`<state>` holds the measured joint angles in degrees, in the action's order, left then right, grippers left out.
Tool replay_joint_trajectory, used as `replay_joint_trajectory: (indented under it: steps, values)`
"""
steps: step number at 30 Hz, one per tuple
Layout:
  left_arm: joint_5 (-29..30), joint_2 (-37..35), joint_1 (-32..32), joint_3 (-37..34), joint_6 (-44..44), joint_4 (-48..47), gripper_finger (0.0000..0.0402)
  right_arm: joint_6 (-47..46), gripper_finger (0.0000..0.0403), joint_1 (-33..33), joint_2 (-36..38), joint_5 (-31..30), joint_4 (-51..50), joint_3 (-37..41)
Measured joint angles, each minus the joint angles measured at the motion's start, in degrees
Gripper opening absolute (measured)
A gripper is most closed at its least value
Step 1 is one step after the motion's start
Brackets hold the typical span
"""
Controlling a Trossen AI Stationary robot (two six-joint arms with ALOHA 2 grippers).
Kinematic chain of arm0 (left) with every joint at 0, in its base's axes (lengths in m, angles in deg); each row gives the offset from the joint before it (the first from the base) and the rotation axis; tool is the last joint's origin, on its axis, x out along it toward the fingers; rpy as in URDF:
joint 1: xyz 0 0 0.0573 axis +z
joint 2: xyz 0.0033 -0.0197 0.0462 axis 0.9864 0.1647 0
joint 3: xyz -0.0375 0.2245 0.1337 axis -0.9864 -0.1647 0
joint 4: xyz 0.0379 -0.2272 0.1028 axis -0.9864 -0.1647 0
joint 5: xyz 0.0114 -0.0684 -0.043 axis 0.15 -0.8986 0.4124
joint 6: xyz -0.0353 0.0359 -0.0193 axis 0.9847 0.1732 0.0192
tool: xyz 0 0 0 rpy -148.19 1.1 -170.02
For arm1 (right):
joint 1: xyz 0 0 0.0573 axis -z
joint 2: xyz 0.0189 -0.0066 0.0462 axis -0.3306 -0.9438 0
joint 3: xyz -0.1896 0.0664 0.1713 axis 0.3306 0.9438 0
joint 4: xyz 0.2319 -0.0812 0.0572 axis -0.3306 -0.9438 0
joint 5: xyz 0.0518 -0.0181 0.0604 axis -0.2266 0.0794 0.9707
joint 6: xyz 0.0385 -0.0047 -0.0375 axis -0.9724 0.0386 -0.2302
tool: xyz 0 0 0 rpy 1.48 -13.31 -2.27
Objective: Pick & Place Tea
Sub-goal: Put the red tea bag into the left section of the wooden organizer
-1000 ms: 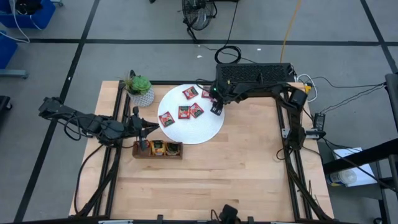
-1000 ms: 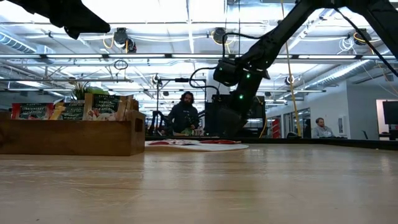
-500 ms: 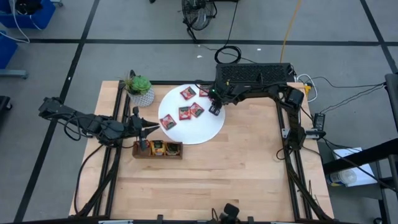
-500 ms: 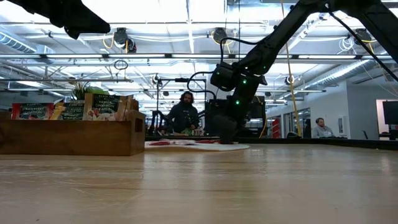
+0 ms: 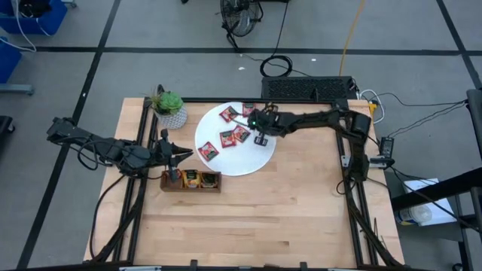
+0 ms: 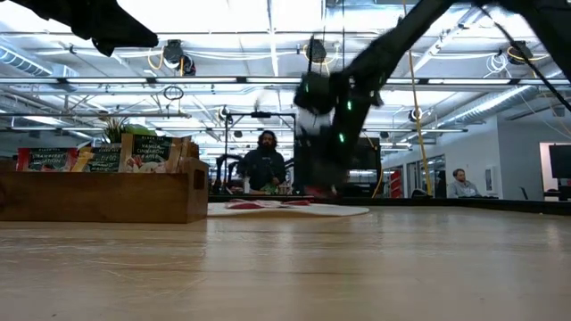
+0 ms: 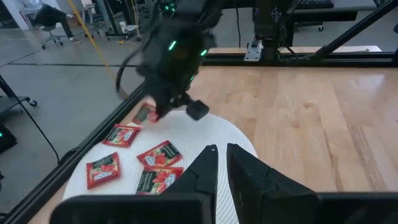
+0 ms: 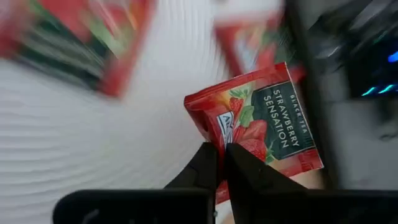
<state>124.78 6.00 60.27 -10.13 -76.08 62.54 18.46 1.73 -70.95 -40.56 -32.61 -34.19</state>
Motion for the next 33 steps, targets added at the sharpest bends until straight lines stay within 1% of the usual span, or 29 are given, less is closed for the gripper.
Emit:
replay_joint_trajectory:
  steps: [3, 6, 7, 9, 11, 14, 17, 19, 20, 22, 24, 27, 28, 30, 33]
  values:
    - [0.0, 0.0, 0.0, 0.0, 0.0, 0.0, 0.0033, 1.0, 0.0008, -5.4, 4.1, -5.4, 0.0, -0.2]
    - [0.0, 0.0, 0.0, 0.0, 0.0, 0.0, 0.0031, 3.4, 0.0008, -12.0, 6.6, -10.3, 0.8, -0.2]
    - [0.0, 0.0, 0.0, 0.0, 0.0, 0.0, 0.0032, 4.7, 0.0008, -14.4, 6.9, -12.1, 2.6, -0.1]
    - [0.0, 0.0, 0.0, 0.0, 0.0, 0.0, 0.0034, 8.6, 0.0008, -19.0, 7.0, -15.4, 9.6, 1.1]
    - [0.0, 0.0, 0.0, 0.0, 0.0, 0.0, 0.0038, 14.6, 0.0008, -23.2, 6.4, -17.5, 19.5, 4.0]
    - [0.0, 0.0, 0.0, 0.0, 0.0, 0.1, 0.0044, 24.5, 0.0008, -28.0, 4.5, -18.0, 42.1, 10.8]
    - [0.0, 0.0, 0.0, 0.0, 0.0, 0.4, 0.0050, 34.3, 0.0008, -31.2, 2.8, -18.2, 64.8, 16.9]
    - [0.2, 0.0, 0.0, 0.0, -1.2, 1.5, 0.0053, 40.3, 0.0008, -32.5, 1.8, -18.2, 75.7, 19.6]
    - [0.5, 0.1, 0.2, 0.0, -2.2, 3.0, 0.0055, 42.3, 0.0008, -32.9, 1.4, -18.2, 78.9, 20.5]
    - [1.1, 0.4, 0.7, 0.0, -2.1, 6.7, 0.0058, 43.7, 0.0008, -33.5, 1.2, -18.2, 81.4, 21.5]
    - [1.1, 0.8, 1.3, 0.0, 0.5, 10.7, 0.0057, 42.9, 0.0008, -33.6, 1.3, -18.2, 81.7, 21.6]
    - [1.1, 2.9, 2.5, 0.0, 2.4, 15.8, 0.0051, 40.2, 0.0008, -33.5, 1.3, -18.1, 79.8, 21.7]
    - [1.0, 3.8, 2.9, 0.0, 3.8, 16.1, 0.0049, 39.2, 0.0008, -33.5, 1.3, -18.1, 78.9, 21.7]
    - [-0.7, 6.5, 3.6, 0.0, 9.6, 17.1, 0.0044, 37.8, 0.0008, -33.4, 1.3, -18.1, 77.4, 21.7]
    - [-4.6, 12.1, 6.3, 0.2, 16.4, 21.1, 0.0045, 37.3, 0.0008, -33.4, 1.3, -17.9, 75.9, 21.7]
